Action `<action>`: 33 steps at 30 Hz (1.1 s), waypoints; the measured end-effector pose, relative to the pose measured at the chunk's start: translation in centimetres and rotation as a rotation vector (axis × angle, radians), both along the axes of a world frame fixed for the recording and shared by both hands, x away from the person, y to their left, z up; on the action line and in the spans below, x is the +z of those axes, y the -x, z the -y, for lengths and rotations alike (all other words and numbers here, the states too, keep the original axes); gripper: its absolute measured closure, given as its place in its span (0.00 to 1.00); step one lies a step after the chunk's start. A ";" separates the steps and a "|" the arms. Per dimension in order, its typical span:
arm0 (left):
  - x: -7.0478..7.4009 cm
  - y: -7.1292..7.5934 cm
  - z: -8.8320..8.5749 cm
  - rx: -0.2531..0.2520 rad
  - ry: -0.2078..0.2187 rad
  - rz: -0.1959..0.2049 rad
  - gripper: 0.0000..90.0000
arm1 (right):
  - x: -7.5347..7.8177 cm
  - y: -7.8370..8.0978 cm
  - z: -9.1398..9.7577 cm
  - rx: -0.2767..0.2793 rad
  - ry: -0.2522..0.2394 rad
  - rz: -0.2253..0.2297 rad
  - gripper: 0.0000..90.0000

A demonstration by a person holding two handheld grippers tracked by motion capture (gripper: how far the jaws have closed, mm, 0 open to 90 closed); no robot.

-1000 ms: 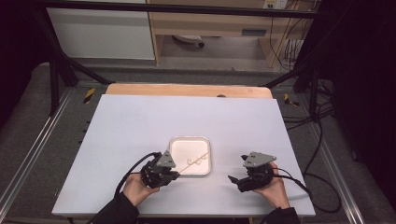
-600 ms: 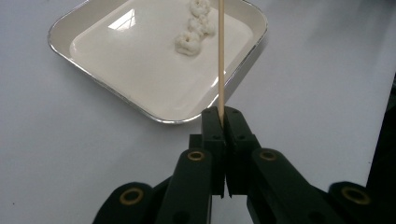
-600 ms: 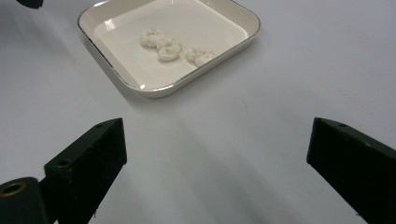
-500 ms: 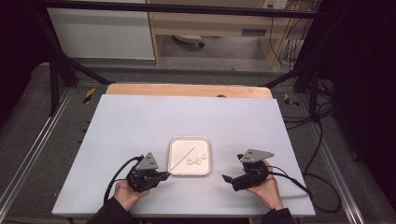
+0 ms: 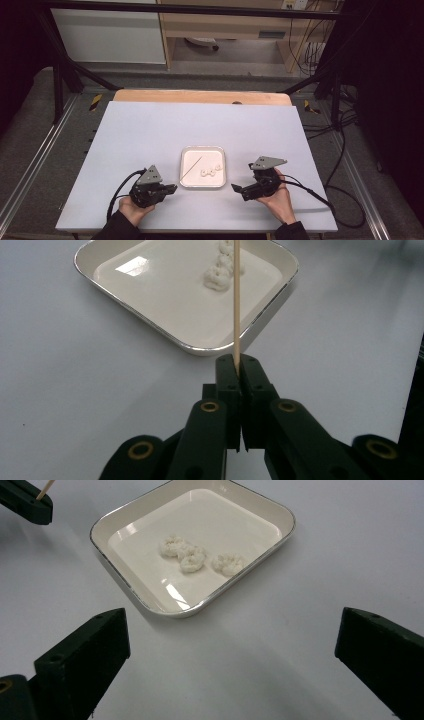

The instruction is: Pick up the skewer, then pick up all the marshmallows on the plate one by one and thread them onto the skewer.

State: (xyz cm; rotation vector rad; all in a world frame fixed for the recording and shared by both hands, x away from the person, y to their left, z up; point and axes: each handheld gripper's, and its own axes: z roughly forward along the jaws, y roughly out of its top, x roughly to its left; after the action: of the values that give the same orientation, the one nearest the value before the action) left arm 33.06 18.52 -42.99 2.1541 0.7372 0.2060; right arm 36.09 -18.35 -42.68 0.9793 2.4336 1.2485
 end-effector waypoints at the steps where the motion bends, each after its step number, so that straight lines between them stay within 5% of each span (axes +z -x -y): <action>1: 0.0 0.0 0.0 0.000 0.001 0.002 0.98 | 0.1 -0.3 -0.5 0.002 -0.004 -0.003 0.02; 24: -0.1 -0.2 -0.4 0.007 0.028 -0.002 0.98 | 0.4 -3.1 -4.6 -0.017 -0.027 -0.027 0.03; 33: -0.2 -0.2 -0.3 0.004 0.026 -0.003 0.98 | -0.1 -4.4 -6.6 0.026 -0.024 -0.026 0.17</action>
State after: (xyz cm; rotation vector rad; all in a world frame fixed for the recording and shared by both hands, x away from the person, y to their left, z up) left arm 33.23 18.78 -43.20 2.1284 0.7419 0.1946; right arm 40.48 -11.73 -42.75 0.9787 2.4644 1.2842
